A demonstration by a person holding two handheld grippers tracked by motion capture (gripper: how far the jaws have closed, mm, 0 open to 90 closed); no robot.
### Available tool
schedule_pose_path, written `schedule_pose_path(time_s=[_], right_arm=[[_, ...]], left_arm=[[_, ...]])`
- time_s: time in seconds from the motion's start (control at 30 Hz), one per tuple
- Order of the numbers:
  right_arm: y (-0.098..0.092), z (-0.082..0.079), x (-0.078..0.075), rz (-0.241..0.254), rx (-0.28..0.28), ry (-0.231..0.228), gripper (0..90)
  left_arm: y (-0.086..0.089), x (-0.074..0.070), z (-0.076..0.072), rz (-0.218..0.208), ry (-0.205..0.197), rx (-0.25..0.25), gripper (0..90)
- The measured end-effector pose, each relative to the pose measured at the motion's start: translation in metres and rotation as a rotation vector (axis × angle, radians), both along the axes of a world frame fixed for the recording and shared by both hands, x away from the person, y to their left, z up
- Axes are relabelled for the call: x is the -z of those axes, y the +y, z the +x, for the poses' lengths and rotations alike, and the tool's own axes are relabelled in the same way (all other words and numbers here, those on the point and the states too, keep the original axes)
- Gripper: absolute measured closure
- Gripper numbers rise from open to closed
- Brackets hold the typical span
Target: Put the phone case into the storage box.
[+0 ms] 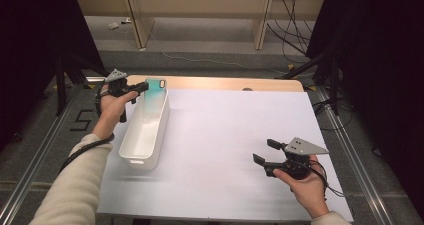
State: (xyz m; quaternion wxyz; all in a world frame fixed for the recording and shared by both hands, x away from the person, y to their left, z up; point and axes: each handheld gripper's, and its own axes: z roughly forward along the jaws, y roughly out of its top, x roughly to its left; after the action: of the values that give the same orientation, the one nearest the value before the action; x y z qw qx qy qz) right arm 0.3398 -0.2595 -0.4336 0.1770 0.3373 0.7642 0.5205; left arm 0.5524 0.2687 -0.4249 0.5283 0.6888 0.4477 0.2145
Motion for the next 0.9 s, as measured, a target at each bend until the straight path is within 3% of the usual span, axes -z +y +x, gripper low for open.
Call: schedule_pose_path(time_s=[0.27,0.33,0.47,0.7,0.73,0.77,0.8,0.9], right_arm=[[0.0001,0.0,0.0,0.001,-0.002,0.001,25.1],[-0.0002,0.0011,0.0003,-0.001,-0.001,-0.024,25.1],[-0.0013,-0.0004,-0.0014,-0.017,0.001,0.01,25.1],[-0.0012,-0.0003,-0.001,-0.015,-0.005,0.013,25.1],[-0.0015,0.0012,0.0002,-0.027,0.005,-0.02,25.1],[-0.0013,0.0013,0.0003,-0.026,-0.002,-0.015,25.1],[0.0009,0.003,0.0027,0.008,-0.011,-0.033,25.1],[0.0017,0.002,0.0024,0.01,-0.015,-0.011,25.1]], left_arm=[[0.0013,0.0009,-0.0001,-0.003,0.001,-0.002,82.4],[0.0012,0.0016,-0.0002,-0.005,0.005,0.001,82.4],[0.0012,0.0021,-0.0002,-0.001,0.0,0.002,82.3],[0.0026,0.0042,0.0006,-0.01,0.004,-0.002,82.1],[0.003,0.0044,0.0009,-0.008,0.005,-0.001,82.1],[0.0034,0.0046,0.0009,-0.007,0.007,-0.004,82.0],[0.0037,0.0049,0.0011,-0.01,0.008,-0.004,81.9],[0.0042,0.0061,0.0017,-0.014,0.012,-0.006,81.7]])
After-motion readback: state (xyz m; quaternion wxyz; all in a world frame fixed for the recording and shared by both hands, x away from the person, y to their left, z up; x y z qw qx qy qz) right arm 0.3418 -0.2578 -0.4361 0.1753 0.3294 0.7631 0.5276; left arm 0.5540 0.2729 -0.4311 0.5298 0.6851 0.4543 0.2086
